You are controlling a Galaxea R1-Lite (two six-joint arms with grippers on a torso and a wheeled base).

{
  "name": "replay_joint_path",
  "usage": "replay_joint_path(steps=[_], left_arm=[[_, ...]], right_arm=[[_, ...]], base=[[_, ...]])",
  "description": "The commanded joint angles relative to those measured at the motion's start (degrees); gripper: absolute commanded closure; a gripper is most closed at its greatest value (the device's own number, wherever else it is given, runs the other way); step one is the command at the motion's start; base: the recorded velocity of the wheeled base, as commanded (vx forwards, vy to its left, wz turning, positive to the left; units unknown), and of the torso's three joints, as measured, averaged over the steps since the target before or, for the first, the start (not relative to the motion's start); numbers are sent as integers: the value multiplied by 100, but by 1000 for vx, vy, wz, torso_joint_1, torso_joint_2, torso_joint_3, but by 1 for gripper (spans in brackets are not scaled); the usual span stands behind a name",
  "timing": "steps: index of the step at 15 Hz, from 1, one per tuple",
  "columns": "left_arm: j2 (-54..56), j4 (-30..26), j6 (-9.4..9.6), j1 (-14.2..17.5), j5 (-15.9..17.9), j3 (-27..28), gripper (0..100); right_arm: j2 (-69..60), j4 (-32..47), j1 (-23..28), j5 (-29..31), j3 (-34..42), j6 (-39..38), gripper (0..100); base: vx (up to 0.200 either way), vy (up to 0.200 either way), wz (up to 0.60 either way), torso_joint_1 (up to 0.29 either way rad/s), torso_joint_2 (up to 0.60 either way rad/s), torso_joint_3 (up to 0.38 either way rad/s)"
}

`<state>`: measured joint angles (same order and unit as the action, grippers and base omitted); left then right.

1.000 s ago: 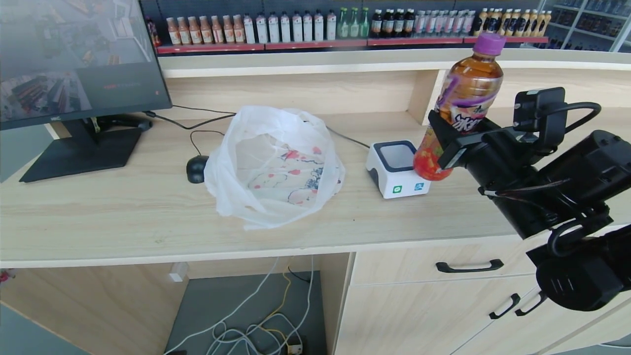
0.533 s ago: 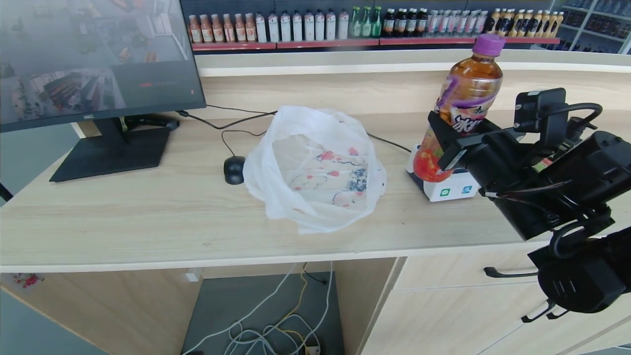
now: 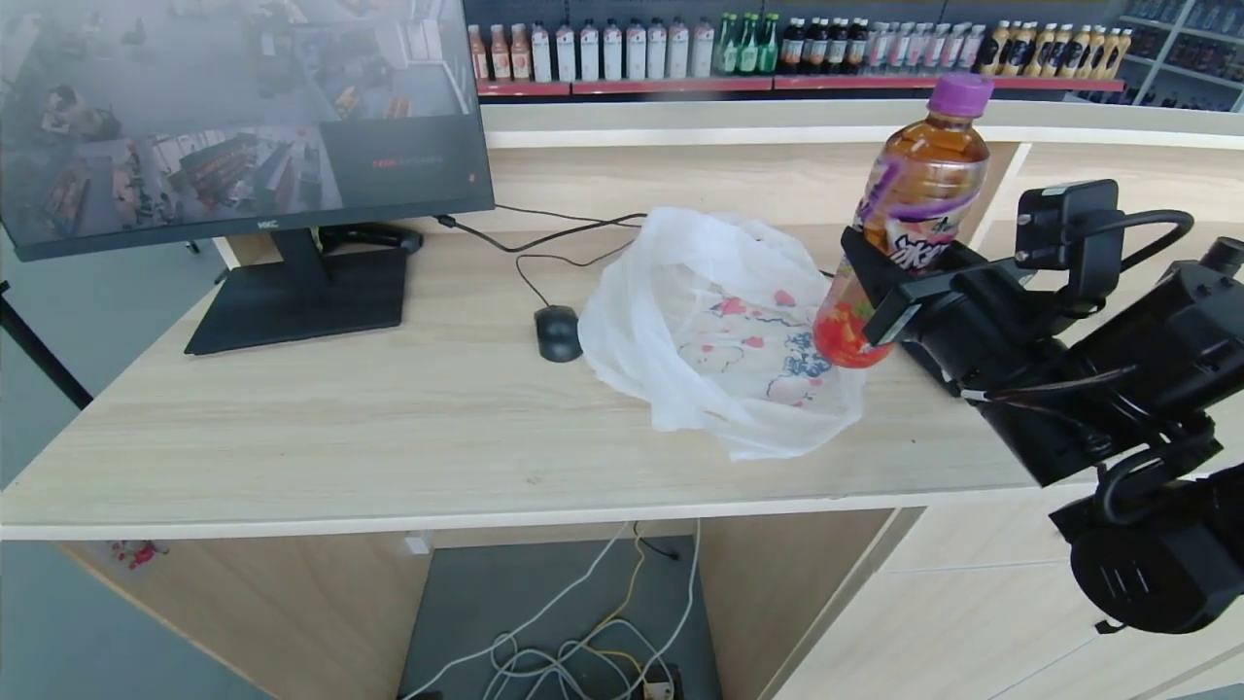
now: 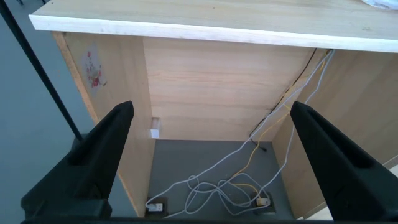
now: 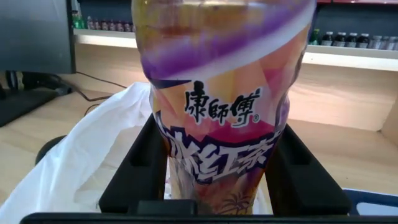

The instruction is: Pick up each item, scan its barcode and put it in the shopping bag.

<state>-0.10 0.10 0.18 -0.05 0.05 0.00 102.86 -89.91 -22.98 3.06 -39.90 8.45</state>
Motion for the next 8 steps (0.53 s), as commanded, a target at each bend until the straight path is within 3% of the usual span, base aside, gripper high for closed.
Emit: replay_joint_path(steps=[1,6,8], left_arm=[[1,8,-1,5,4,0,0],[1,8,-1,5,4,0,0],[1,8,-1,5,4,0,0]], right_arm=[[-205,-9,-128,2,202,8,100],[-241,-9,-620,-16,501,60,100],[58,-9,-638,-34,246,166,100]], base=[[0,0,0,0,0,0],[0,0,0,0,0,0],[0,0,0,0,0,0]])
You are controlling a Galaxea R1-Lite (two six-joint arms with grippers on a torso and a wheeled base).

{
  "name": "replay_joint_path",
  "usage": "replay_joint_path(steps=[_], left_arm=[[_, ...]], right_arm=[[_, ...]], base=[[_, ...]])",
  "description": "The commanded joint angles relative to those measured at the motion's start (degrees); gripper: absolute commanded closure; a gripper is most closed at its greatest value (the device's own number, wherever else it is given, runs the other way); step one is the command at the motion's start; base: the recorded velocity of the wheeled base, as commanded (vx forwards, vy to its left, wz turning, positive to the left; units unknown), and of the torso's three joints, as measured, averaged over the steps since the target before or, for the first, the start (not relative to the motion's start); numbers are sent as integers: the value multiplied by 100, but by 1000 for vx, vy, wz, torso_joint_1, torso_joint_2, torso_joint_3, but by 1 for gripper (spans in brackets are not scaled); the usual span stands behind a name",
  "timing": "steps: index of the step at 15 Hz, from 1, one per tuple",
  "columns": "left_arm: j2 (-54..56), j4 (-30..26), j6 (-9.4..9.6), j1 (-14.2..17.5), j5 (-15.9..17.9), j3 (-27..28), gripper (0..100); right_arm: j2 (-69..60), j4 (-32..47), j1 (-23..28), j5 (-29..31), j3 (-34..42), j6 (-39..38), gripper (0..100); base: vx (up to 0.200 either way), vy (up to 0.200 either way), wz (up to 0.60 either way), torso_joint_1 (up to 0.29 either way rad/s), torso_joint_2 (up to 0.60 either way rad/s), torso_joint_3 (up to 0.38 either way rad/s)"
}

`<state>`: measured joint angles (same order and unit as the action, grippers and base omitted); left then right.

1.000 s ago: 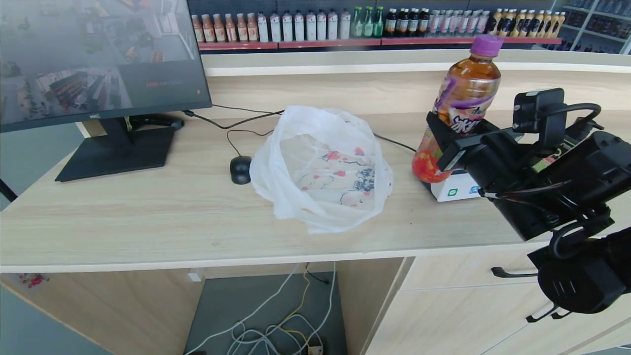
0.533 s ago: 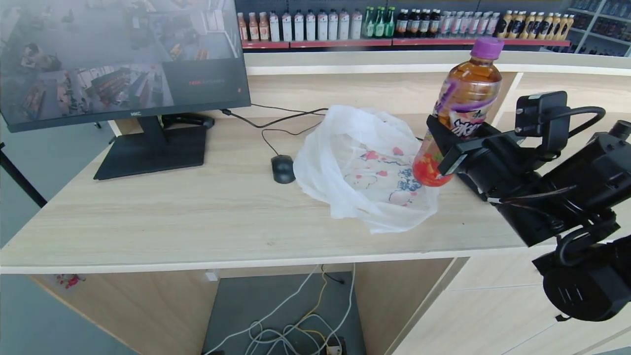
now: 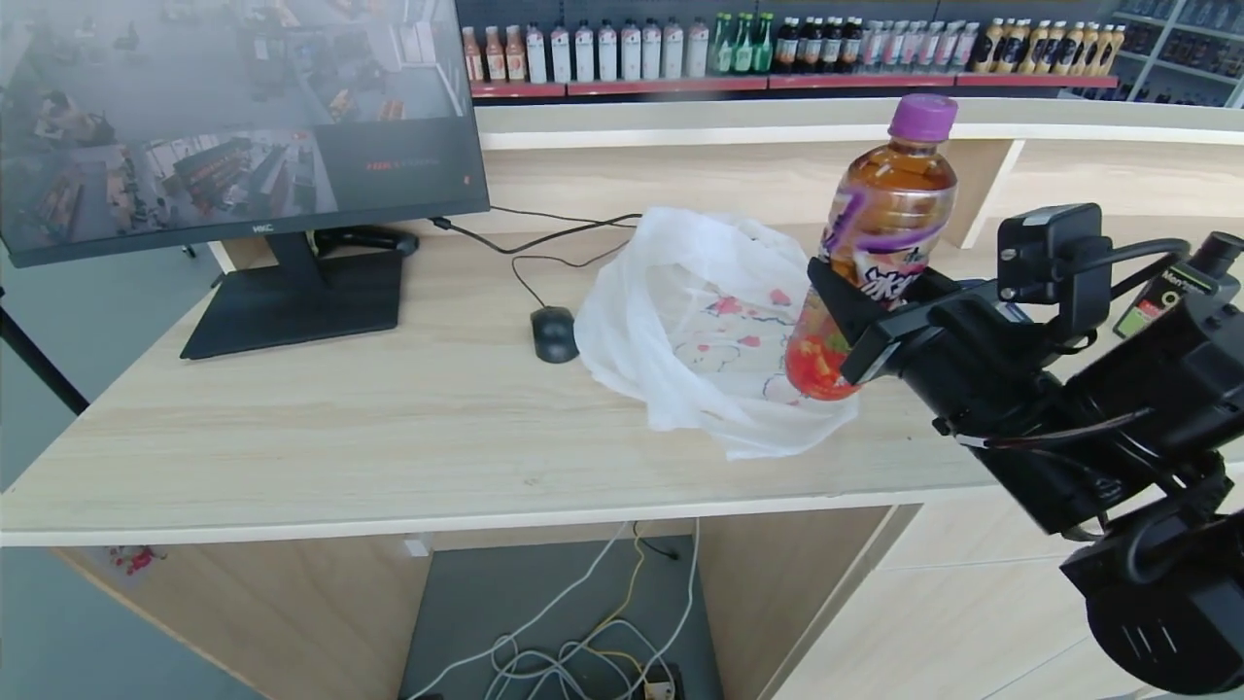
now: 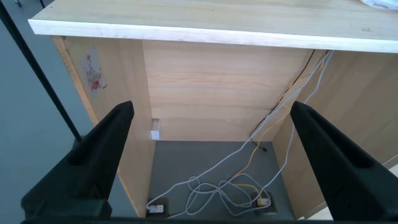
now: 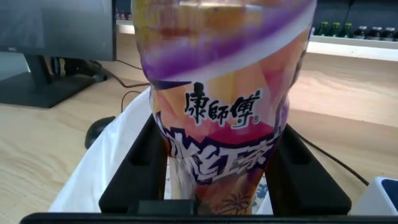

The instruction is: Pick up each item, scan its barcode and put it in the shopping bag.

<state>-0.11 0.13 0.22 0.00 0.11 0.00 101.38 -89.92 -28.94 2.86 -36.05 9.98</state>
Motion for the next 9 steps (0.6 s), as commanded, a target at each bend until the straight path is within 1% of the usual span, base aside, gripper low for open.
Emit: replay_joint_path(steps=[1,2,3,7,9], left_arm=[[2,4,-4,0,-2,0,0],[2,4,-4,0,-2,0,0],[2,4,-4,0,-2,0,0],[2,4,-4,0,-2,0,0],[2,4,4,0,-2,0,0]], right_arm=[[321,-8,-42,-14,-280,12,100],[462,-8,-42,-14,-465,12,100],[743,45,-42,-14,-939,12,100],[1227,1011,-33,-14,-2055,4,100],[1684,1134,2,-14,-2644,-14,100]], base=[[0,0,0,0,0,0],[0,0,0,0,0,0],[0,0,0,0,0,0],[0,0,0,0,0,0],[0,0,0,0,0,0]])
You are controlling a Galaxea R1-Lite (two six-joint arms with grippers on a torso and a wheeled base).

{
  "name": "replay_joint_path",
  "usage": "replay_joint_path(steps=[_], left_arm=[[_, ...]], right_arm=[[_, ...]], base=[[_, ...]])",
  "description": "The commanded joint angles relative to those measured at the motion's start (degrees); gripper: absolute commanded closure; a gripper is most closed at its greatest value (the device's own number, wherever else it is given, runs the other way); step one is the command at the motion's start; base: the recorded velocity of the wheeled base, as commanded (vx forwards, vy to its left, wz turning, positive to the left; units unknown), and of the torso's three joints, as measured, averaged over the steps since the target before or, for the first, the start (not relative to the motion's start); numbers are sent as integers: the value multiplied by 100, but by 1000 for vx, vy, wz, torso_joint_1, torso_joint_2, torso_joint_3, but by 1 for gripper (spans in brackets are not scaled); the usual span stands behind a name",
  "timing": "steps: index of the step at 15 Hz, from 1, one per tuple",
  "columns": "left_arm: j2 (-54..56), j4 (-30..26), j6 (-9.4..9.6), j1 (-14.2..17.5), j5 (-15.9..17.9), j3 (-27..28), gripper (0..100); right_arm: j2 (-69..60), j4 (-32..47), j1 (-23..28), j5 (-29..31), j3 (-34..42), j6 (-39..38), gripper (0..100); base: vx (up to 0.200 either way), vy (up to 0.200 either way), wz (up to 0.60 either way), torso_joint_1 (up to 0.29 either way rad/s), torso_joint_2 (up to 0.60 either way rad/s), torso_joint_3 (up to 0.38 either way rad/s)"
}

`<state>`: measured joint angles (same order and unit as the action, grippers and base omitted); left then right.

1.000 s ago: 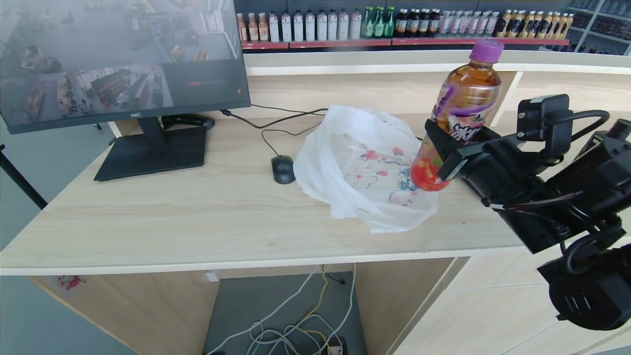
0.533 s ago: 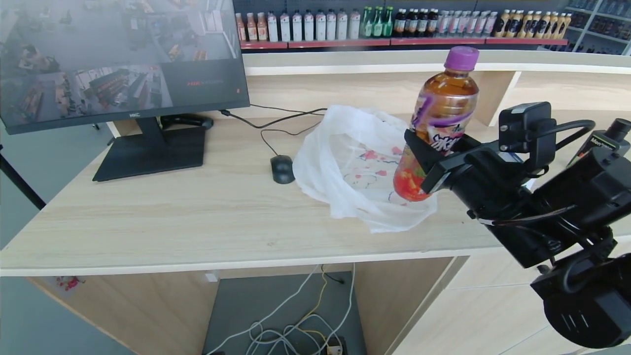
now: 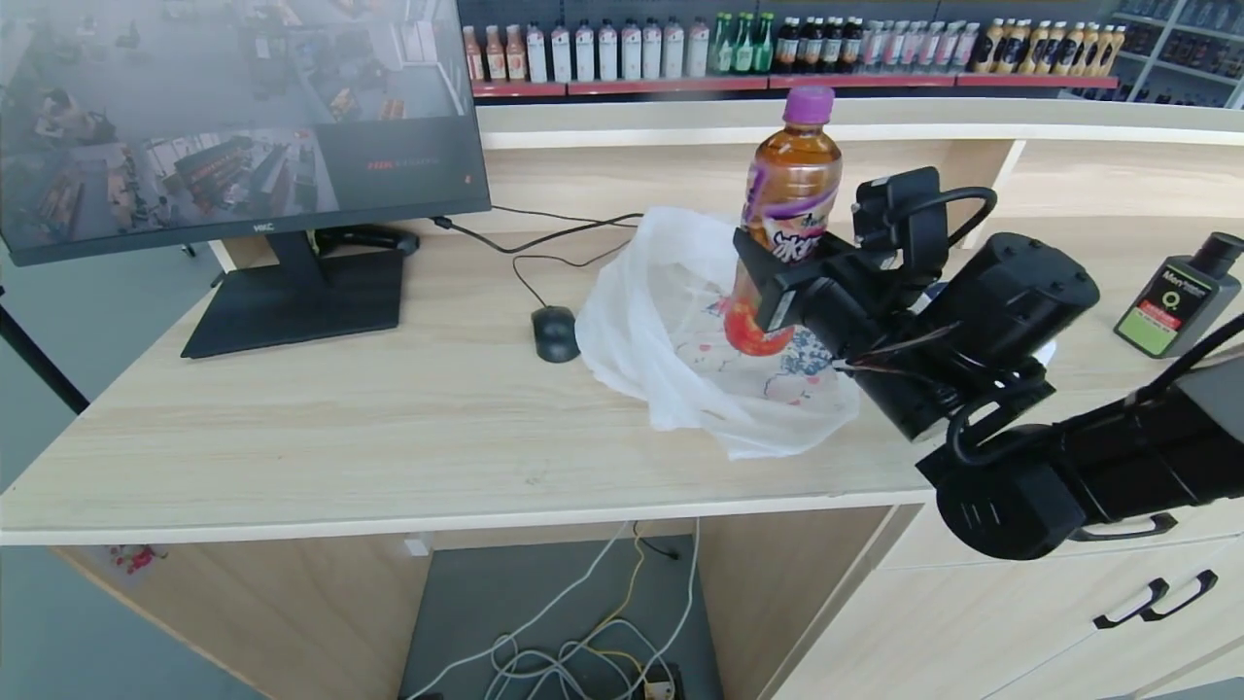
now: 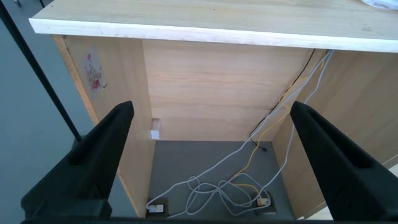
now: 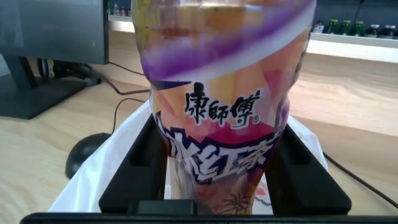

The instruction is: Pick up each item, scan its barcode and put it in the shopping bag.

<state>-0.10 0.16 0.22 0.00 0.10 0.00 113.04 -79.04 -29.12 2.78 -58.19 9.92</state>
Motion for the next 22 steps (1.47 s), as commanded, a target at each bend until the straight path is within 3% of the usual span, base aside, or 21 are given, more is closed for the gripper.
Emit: replay_joint_path(steps=[1,8,22], left_arm=[[1,2,4,0,-1,0,0],[1,2,-4,0,-1,0,0],[1,2,-4,0,-1,0,0]], right_arm=[[693,108,30,-14,-703,-34,100],[1229,838,21,-23,-1881,-105,100],[1589,873,-120,-14,-2012,-263,100]], base=[[0,0,0,0,0,0],[0,0,0,0,0,0],[0,0,0,0,0,0]])
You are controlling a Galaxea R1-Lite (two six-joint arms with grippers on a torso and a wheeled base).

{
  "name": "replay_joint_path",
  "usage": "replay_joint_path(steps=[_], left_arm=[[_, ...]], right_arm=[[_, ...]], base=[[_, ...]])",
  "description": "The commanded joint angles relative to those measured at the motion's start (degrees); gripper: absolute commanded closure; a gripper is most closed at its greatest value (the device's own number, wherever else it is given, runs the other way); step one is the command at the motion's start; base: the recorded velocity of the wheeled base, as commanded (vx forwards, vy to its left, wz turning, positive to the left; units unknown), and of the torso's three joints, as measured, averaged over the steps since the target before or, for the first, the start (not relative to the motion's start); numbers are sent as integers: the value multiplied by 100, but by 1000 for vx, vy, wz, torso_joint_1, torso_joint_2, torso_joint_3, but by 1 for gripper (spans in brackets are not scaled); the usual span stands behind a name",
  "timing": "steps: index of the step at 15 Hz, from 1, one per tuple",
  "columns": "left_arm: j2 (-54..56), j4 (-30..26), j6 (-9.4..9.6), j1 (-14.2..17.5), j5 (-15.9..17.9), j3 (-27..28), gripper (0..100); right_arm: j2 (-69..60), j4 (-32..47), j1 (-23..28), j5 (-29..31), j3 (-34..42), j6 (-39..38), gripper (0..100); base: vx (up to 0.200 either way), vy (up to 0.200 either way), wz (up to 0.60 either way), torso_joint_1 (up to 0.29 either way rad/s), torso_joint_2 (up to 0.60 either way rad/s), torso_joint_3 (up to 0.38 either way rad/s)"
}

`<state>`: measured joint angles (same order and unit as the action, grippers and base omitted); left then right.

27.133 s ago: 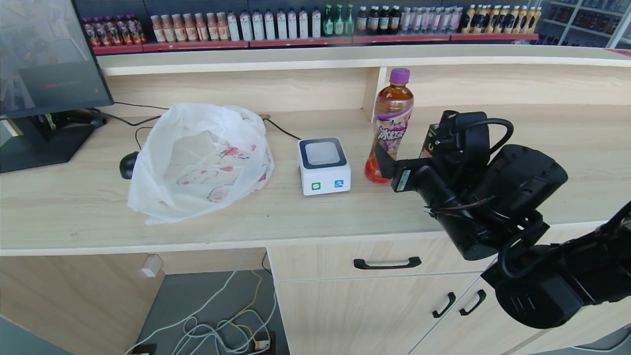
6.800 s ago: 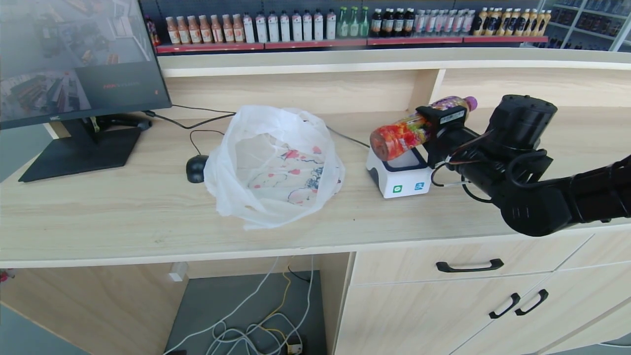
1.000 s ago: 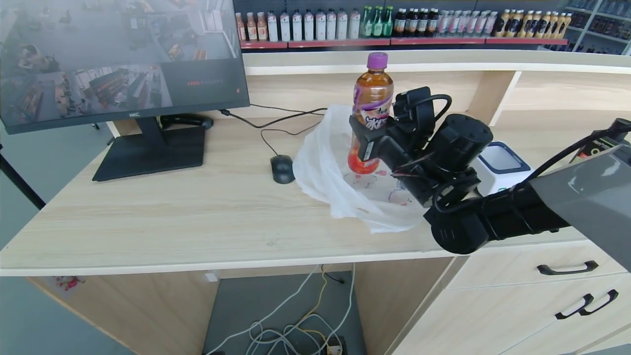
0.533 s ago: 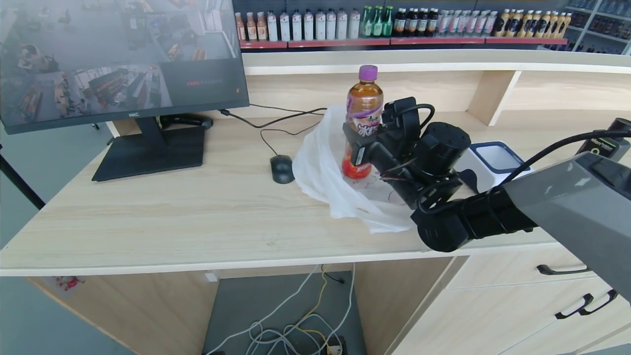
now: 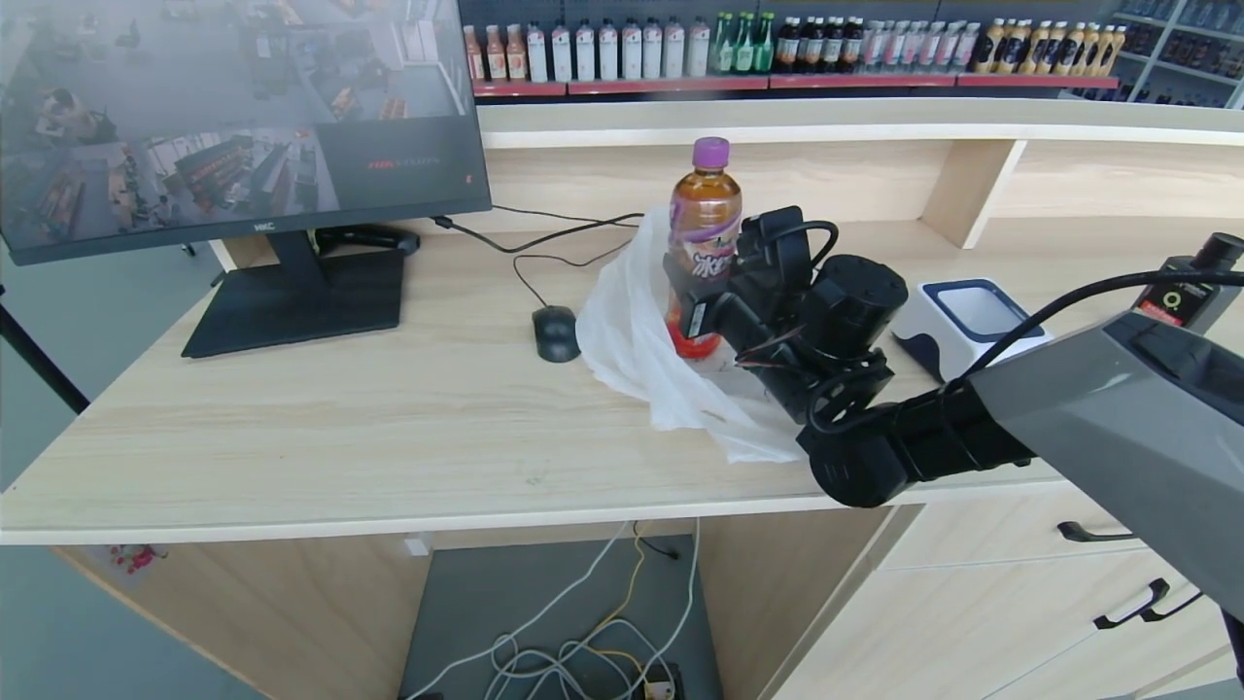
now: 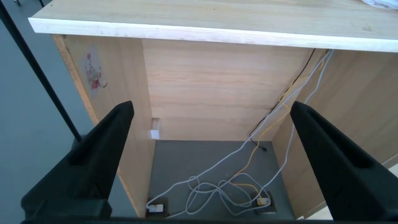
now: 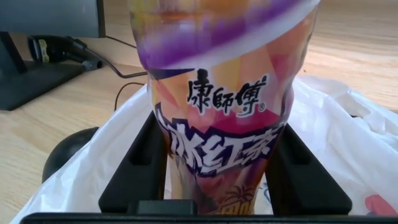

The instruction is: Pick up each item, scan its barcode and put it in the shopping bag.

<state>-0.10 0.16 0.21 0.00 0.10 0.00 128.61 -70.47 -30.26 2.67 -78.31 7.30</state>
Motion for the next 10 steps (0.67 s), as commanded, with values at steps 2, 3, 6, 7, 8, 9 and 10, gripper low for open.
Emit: replay_joint_path(steps=[2,3,6,7,8,9,10], left_arm=[[1,2,-3,0,-1,0,0],[1,2,-3,0,-1,0,0],[1,2,6,0,-1,0,0],[1,2,-3,0,-1,0,0],[1,2,6,0,-1,0,0],[1,2,-3,0,-1,0,0],[1,2,6,0,-1,0,0]], right_arm=[[68,7,-7,-3,0,-1,100],[68,7,-15,-3,9,-1,100],[103,7,-15,5,18,-1,100],[103,7,-15,5,35,-1,100],[103,16,-59,-3,53,-27,100],[112,16,-68,-3,62,-45,100],[112,16,-68,-3,62,-45,100]], base=[[0,0,0,0,0,0],[0,0,0,0,0,0],[0,0,0,0,0,0],[0,0,0,0,0,0],[0,0,0,0,0,0],[0,0,0,0,0,0],[0,0,0,0,0,0]])
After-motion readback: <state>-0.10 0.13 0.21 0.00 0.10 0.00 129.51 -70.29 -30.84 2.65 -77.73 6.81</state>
